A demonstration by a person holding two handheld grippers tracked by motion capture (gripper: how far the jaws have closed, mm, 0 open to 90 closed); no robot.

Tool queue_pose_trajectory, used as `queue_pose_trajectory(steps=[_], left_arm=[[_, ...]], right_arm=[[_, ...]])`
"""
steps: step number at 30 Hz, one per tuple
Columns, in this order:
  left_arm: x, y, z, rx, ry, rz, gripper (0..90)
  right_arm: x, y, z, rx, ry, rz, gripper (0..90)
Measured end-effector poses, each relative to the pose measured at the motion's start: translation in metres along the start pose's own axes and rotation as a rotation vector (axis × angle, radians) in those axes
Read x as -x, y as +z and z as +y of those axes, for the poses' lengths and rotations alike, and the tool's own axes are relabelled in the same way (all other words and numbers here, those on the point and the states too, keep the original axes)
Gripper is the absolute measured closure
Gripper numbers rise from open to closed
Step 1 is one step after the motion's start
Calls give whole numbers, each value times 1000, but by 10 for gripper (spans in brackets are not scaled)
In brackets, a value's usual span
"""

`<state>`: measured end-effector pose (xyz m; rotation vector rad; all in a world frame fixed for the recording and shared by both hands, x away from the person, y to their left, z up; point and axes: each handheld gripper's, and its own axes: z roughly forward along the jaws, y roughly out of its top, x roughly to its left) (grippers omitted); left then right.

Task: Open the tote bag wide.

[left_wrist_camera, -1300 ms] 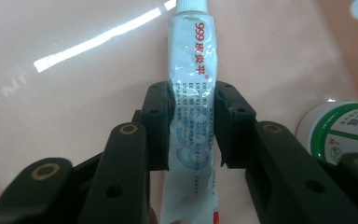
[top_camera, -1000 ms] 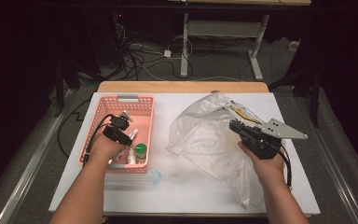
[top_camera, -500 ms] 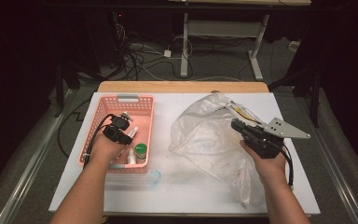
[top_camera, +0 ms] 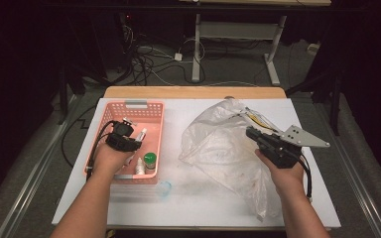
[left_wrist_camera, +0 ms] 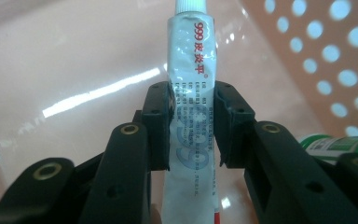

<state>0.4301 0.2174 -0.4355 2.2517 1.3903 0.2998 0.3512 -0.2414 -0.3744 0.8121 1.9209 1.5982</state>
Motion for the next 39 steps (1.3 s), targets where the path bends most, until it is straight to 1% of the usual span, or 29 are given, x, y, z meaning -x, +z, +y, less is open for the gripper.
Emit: queue_pose_trajectory(steps=[7, 13, 17, 21, 24, 26, 32, 35, 37, 39], left_arm=[[0, -8, -6, 109, -13, 6, 676], [0, -16, -10, 184, -4, 11, 676], [1, -20, -13, 230, 0, -2, 676], [2, -24, -14, 274, 11, 2, 676], [2, -27, -16, 314, 9, 7, 676], [2, -30, -17, 337, 14, 10, 676], [2, -36, -20, 400, 10, 7, 675], [2, -41, -20, 431, 14, 5, 675], [3, -43, -20, 438, 8, 3, 675], [3, -46, -19, 431, -18, 1, 675]], right_arm=[[0, 0, 0, 3, -4, 0, 900], [0, -1, 0, 1, -5, -2, 900], [-1, -1, 0, 2, -5, -3, 900], [-1, -1, -1, 1, -8, -3, 900], [-2, -1, -1, -1, -8, -4, 900], [-2, -1, 0, 2, -9, -4, 900], [-1, -2, 0, 10, -8, -7, 900], [-1, -2, 0, 11, -7, -5, 900], [-1, -2, 0, 12, -7, -4, 900], [-1, -2, 0, 7, -8, -6, 900]])
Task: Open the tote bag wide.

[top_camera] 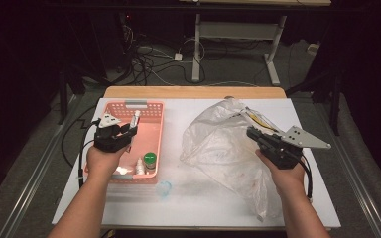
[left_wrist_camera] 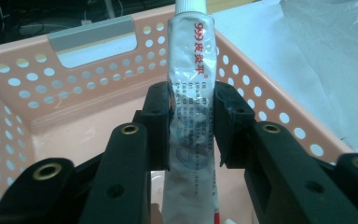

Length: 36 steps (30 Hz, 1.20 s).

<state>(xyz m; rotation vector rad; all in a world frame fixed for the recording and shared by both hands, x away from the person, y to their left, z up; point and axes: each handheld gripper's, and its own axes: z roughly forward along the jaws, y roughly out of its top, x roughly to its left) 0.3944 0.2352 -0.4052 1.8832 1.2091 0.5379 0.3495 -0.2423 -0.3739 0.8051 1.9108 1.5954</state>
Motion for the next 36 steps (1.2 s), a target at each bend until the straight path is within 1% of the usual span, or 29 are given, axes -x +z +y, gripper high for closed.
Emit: queue_pose_trajectory(steps=[1, 2, 5, 7, 9, 11, 13, 16, 17, 18, 21, 23, 25, 27, 32, 36], left_arm=[[0, -1, 0, 1, -11, 1, 675], [1, -3, 1, -1, -9, 2, 675], [5, -6, 0, -11, 23, 10, 675], [8, -9, -1, -16, 36, 15, 675], [11, -13, -2, -15, 33, 20, 675], [13, -18, -3, -5, 24, 8, 675], [17, -21, -5, -4, 34, 6, 675], [21, -26, -10, 0, 34, -8, 675], [23, -27, -11, 1, 41, -9, 675], [25, -28, -13, 5, 49, -8, 675], [28, -33, -17, 22, 48, -12, 675], [30, -35, -21, 34, 47, -19, 675], [31, -37, -24, 38, 58, -18, 675], [32, -39, -26, 45, 59, -26, 675], [33, -45, -26, 73, 59, -43, 675], [30, -44, -26, 76, 56, -46, 675]], right_arm=[[1, 0, 0, 0, -5, 1, 900], [1, 1, -1, -1, 2, 0, 900], [2, 1, -2, -5, 3, 1, 900], [2, 1, -2, -5, 3, 2, 900], [2, 1, -2, 0, 2, 5, 900], [2, 0, -2, 1, 9, 10, 900], [2, 0, -2, 0, 9, 9, 900], [1, 0, -1, 1, 3, 8, 900], [1, 0, -1, 2, -3, 10, 900], [1, -1, -1, 1, -4, 11, 900], [1, 0, -1, -2, 0, 12, 900], [0, 0, -1, -2, -2, 17, 900], [0, -1, -1, -5, -7, 18, 900], [0, -1, -1, -6, -8, 17, 900], [-1, 2, -2, -17, -13, 14, 900], [-2, 4, -2, -24, -6, 14, 900]])
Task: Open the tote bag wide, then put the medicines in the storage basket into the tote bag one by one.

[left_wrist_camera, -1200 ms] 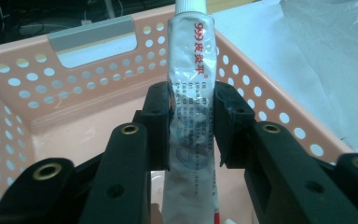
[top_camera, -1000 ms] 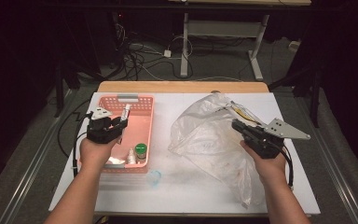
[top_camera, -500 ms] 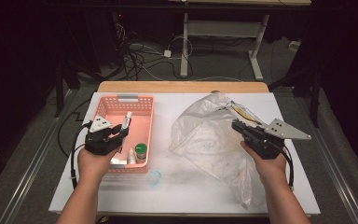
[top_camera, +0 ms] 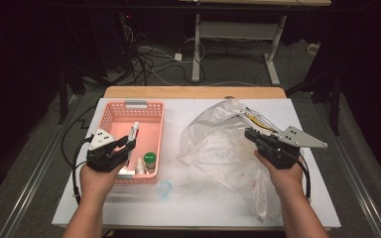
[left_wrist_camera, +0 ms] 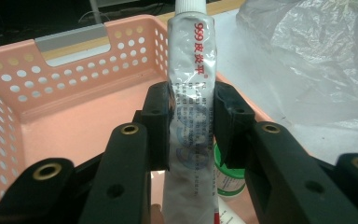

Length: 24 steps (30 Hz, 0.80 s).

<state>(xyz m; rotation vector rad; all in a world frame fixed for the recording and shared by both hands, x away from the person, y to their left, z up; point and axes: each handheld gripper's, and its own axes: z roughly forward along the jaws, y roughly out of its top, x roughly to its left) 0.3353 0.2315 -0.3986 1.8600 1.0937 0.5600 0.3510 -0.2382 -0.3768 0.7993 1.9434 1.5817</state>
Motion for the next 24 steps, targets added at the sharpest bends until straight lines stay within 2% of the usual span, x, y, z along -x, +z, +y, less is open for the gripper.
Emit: queue_pose_trajectory(steps=[3, 9, 24], left_arm=[[-1, 0, 0, 2, 11, 2, 675], [-3, -2, 0, 13, 6, -2, 675], [13, -9, 11, 49, 24, -29, 675]], right_arm=[[0, 2, -1, -6, -5, 2, 900], [-1, 6, -2, -16, -12, 4, 900], [-1, 0, 2, 6, -13, -2, 900]])
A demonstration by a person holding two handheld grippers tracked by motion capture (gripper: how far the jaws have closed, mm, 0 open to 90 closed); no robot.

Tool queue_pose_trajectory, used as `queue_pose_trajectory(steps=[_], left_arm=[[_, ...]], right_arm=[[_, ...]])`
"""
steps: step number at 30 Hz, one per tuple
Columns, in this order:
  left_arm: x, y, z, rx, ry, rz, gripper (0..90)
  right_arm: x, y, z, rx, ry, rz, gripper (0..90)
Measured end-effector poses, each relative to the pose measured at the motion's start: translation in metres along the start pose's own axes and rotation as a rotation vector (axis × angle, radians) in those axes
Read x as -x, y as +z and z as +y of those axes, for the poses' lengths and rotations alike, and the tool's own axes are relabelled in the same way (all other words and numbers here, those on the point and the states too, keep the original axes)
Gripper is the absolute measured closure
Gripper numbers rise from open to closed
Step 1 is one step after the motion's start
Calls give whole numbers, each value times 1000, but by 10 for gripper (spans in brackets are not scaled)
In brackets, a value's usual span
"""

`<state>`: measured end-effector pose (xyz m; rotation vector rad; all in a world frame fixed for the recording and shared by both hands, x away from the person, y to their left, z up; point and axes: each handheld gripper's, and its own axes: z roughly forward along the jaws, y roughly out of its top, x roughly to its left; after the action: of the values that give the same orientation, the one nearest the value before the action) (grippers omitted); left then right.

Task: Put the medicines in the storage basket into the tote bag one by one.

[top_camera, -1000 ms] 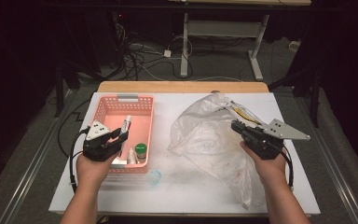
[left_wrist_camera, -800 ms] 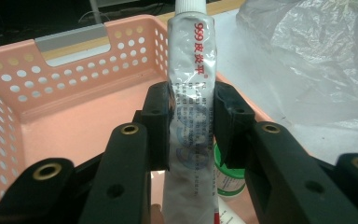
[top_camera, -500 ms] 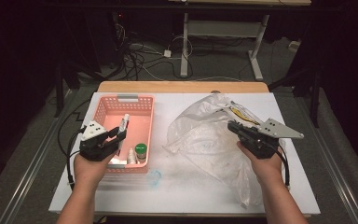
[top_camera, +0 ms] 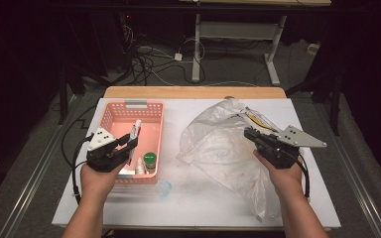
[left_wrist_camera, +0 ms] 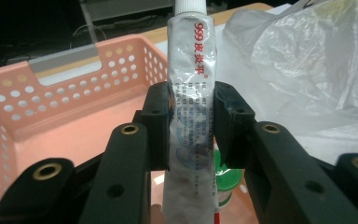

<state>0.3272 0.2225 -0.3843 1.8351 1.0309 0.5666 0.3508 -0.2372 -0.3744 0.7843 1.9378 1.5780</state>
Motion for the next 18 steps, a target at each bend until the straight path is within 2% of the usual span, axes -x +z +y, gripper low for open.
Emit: queue_pose_trajectory(steps=[9, 12, 18], left_arm=[[24, -6, 10, 37, 15, -58, 675], [34, -3, 11, 24, 37, -83, 675], [48, 5, 12, 22, 36, -130, 675]], right_arm=[[-2, -4, 1, 5, -6, 1, 900], [-1, -5, 1, 11, -3, 1, 900], [-2, -4, 1, 11, -3, 9, 900]])
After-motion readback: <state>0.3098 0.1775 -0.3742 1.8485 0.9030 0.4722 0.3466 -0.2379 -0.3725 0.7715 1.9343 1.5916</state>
